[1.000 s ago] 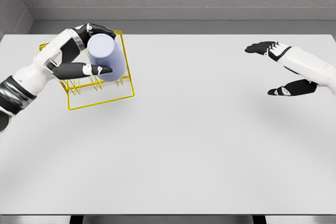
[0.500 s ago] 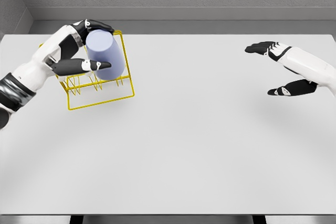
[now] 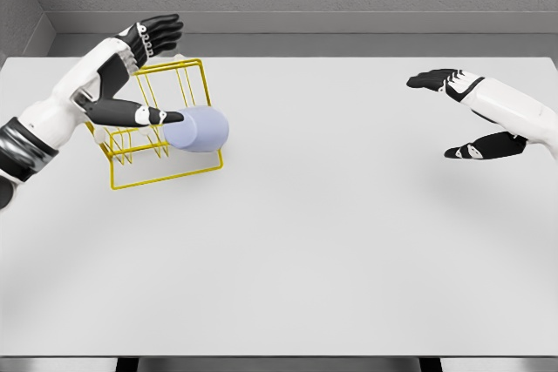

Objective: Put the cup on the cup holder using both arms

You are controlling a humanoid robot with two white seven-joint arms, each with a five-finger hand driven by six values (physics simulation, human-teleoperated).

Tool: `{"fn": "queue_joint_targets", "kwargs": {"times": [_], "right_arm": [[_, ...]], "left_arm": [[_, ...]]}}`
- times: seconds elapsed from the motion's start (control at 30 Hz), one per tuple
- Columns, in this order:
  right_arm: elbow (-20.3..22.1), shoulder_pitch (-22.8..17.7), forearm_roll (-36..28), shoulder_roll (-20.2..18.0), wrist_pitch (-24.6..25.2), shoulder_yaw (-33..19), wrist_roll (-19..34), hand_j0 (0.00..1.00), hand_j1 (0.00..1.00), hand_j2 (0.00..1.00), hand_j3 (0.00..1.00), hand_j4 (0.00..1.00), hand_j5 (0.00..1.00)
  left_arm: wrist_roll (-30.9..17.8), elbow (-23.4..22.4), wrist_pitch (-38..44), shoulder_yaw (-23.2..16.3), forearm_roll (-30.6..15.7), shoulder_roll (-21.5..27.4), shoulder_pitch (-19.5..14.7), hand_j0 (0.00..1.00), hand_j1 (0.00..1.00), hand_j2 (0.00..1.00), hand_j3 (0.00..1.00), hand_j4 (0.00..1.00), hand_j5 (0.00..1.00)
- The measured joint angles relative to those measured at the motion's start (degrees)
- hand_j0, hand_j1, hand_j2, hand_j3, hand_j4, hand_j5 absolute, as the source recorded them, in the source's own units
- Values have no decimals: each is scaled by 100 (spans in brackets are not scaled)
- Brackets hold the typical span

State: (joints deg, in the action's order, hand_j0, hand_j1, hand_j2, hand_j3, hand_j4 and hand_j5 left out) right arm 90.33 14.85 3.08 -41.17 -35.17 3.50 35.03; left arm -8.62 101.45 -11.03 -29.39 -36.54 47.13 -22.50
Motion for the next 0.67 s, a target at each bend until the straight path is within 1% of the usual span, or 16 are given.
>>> {"fn": "queue_joint_targets", "kwargs": {"times": [0.13,0.37,0.4,0.5,0.53,0.6,0.67], "right_arm": [[-1,0,0,0,0,0,0,100,100,100,100,100,100],[0,0,0,0,0,2,0,100,100,100,100,100,100],[-2,0,0,0,0,2,0,100,100,100,100,100,100],[-9,0,4,0,0,2,0,100,100,100,100,100,100],[-9,0,4,0,0,2,0,100,100,100,100,100,100],[-12,0,4,0,0,2,0,100,100,100,100,100,100],[-15,0,3,0,0,2,0,100,100,100,100,100,100]], "left_arm": [[0,48,-45,1,15,22,0,100,100,100,100,100,100],[7,74,-913,17,18,294,17,100,100,100,100,100,100],[7,72,-1072,22,19,358,70,100,100,100,100,100,100],[7,55,-1624,38,23,684,457,100,100,100,100,100,100],[8,40,-1785,44,21,799,492,100,100,100,100,100,100],[8,18,-1994,93,18,993,756,100,100,100,100,100,100],[8,5,-2121,196,5,1118,844,100,100,100,100,100,100]]}}
